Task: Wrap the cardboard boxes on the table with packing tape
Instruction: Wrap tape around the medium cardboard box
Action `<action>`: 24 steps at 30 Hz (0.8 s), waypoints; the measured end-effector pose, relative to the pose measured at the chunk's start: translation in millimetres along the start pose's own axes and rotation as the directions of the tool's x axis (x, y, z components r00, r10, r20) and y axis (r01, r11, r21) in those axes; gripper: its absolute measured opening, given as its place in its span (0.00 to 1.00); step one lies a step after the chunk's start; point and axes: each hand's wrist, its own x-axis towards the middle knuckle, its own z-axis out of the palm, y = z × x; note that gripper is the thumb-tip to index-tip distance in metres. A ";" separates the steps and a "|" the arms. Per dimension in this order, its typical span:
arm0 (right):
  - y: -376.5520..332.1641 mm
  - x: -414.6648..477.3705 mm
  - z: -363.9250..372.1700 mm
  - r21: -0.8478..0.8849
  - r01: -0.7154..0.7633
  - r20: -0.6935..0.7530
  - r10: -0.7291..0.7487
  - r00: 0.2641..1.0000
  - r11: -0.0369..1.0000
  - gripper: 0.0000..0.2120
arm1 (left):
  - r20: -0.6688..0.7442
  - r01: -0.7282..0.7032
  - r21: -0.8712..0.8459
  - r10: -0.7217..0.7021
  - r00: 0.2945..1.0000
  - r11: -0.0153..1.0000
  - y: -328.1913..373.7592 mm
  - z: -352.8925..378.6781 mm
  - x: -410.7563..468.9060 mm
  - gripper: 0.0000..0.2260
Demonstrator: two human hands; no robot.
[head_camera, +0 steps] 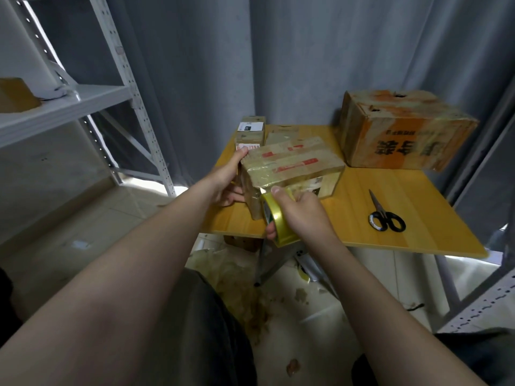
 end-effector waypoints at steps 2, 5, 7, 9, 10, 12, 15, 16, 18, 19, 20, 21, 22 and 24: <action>2.6 -0.7 1.3 0.038 0.016 0.019 -0.017 1.000 0.999 0.16 | -0.008 0.003 0.017 -0.003 1.000 1.000 1.1 -0.2 5.9 0.44; 10.6 -5.3 3.5 0.111 0.076 0.034 -0.080 0.996 0.991 0.11 | -0.202 -0.125 0.160 0.157 0.967 0.979 6.0 -0.2 13.5 0.39; 16.4 -8.4 5.8 0.142 0.128 0.011 -0.130 0.991 0.982 0.11 | -0.306 -0.233 0.371 0.355 0.883 0.899 9.6 -2.5 15.9 0.31; 19.8 -10.6 7.9 0.133 0.169 -0.002 -0.170 0.985 0.977 0.13 | -0.278 -0.357 0.383 0.475 0.835 0.852 12.0 -2.6 14.0 0.20; 20.1 -11.0 8.7 0.130 0.178 0.004 -0.180 0.984 0.975 0.13 | -0.236 -0.418 0.335 0.505 0.831 0.844 12.3 -2.5 12.1 0.17; 18.4 -10.5 9.1 0.148 0.170 0.019 -0.175 0.984 0.974 0.13 | -0.069 -0.520 0.249 0.550 0.832 0.817 9.4 -1.3 3.8 0.21; 9.8 -7.3 9.5 0.197 0.141 0.024 -0.148 0.989 0.970 0.12 | 0.194 -0.569 0.221 0.537 0.821 0.792 -1.2 -3.7 -4.1 0.33; 7.7 -7.0 10.0 0.212 0.131 0.024 -0.139 0.990 0.968 0.12 | 0.230 -0.568 0.223 0.524 0.820 0.792 -4.5 -5.7 -4.2 0.38; 6.4 -6.8 11.3 0.221 0.129 0.024 -0.137 0.990 0.967 0.12 | 0.213 -0.571 0.198 0.534 0.818 0.797 -8.3 -6.8 -5.6 0.43; 6.7 -6.5 12.3 0.218 0.134 0.022 -0.142 0.990 0.967 0.12 | 0.168 -0.576 0.169 0.552 0.816 0.800 -9.5 -5.8 -5.6 0.43; 7.8 -6.6 12.8 0.214 0.138 0.021 -0.146 0.989 0.967 0.12 | 0.124 -0.585 0.143 0.572 0.811 0.798 -11.2 -4.3 -4.5 0.41; 8.9 -6.8 13.0 0.206 0.136 0.022 -0.144 0.989 0.969 0.13 | 0.086 -0.599 0.128 0.593 0.801 0.791 -13.4 -2.5 -3.8 0.40; 10.2 -7.2 12.6 0.192 0.130 0.026 -0.138 0.990 0.973 0.14 | 0.054 -0.617 0.127 0.615 0.786 0.777 -15.8 -0.9 -2.9 0.39; 14.4 -8.5 9.6 0.163 0.121 0.034 -0.128 0.991 0.979 0.16 | 0.000 -0.649 0.143 0.656 0.755 0.747 -19.6 1.1 -0.2 0.36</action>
